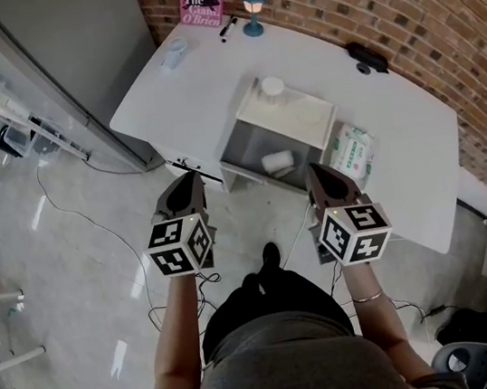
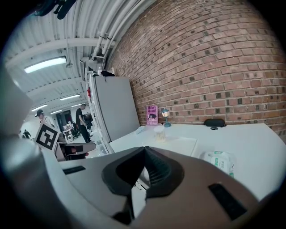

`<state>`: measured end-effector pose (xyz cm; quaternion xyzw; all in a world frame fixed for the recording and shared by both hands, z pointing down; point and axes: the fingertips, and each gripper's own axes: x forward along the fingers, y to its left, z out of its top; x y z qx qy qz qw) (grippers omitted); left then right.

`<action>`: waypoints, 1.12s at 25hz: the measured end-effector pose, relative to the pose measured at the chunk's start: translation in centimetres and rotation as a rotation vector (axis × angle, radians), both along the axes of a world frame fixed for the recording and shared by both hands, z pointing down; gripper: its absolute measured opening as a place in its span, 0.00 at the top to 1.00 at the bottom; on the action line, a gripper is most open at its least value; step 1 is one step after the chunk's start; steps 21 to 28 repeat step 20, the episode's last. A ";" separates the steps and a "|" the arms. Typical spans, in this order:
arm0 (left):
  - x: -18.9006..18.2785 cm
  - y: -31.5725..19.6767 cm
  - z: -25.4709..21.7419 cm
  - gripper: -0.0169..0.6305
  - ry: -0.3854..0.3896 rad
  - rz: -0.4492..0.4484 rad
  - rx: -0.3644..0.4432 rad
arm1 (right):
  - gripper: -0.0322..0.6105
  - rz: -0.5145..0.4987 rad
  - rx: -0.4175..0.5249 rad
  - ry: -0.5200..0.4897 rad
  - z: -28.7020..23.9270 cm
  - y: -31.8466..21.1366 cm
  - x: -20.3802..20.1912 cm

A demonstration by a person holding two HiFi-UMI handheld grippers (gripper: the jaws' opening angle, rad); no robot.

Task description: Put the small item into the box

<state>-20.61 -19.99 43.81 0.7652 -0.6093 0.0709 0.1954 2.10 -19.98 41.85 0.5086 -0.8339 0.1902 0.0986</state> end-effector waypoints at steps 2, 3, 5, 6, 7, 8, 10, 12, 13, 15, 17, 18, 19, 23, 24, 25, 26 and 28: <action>0.0 0.1 -0.1 0.92 0.001 0.002 0.001 | 0.94 0.001 0.003 0.006 0.0 0.0 -0.1; -0.1 0.1 -0.2 0.92 0.001 0.002 0.001 | 0.94 0.002 0.005 0.011 0.0 0.0 -0.2; -0.2 0.2 -0.3 0.92 0.002 -0.003 0.002 | 0.94 0.000 0.008 0.018 0.1 0.0 -0.3; -0.2 0.2 -0.3 0.92 0.003 -0.006 0.003 | 0.94 -0.001 0.009 0.020 0.1 0.0 -0.3; -0.2 0.2 -0.3 0.92 0.006 -0.009 0.005 | 0.94 -0.003 0.009 0.022 0.2 0.0 -0.3; -0.1 0.2 -0.3 0.92 0.008 -0.011 0.005 | 0.94 -0.004 0.010 0.024 0.2 0.0 -0.2; 0.0 0.1 -0.2 0.92 0.010 -0.010 0.004 | 0.94 -0.003 0.010 0.027 0.2 0.0 -0.1; 0.0 0.1 -0.2 0.92 0.010 -0.008 0.001 | 0.94 -0.002 0.011 0.029 0.2 -0.1 0.0; 0.1 0.1 -0.2 0.92 0.011 -0.006 0.001 | 0.94 -0.002 0.012 0.030 0.2 -0.1 0.0; 0.3 0.0 -0.2 0.92 0.012 -0.002 0.002 | 0.94 -0.004 0.015 0.032 0.2 -0.2 0.0; 0.5 -0.1 -0.2 0.92 0.010 0.001 0.003 | 0.94 -0.006 0.017 0.035 0.1 -0.3 0.1; 0.7 -0.1 -0.2 0.92 0.010 0.004 0.002 | 0.94 -0.006 0.017 0.036 0.1 -0.3 0.2; 0.8 -0.2 -0.2 0.92 0.010 0.007 0.001 | 0.94 -0.006 0.017 0.036 0.1 -0.3 0.2; 1.0 -0.3 -0.2 0.92 0.010 0.011 0.000 | 0.94 -0.006 0.016 0.037 0.2 -0.3 0.3; 1.0 -0.3 -0.2 0.92 0.010 0.011 0.000 | 0.94 -0.006 0.016 0.037 0.2 -0.3 0.3; 1.0 -0.3 -0.2 0.92 0.010 0.011 0.000 | 0.94 -0.006 0.016 0.037 0.2 -0.3 0.3; 1.0 -0.3 -0.2 0.92 0.010 0.011 0.000 | 0.94 -0.006 0.016 0.037 0.2 -0.3 0.3; 1.0 -0.3 -0.2 0.92 0.010 0.011 0.000 | 0.94 -0.006 0.016 0.037 0.2 -0.3 0.3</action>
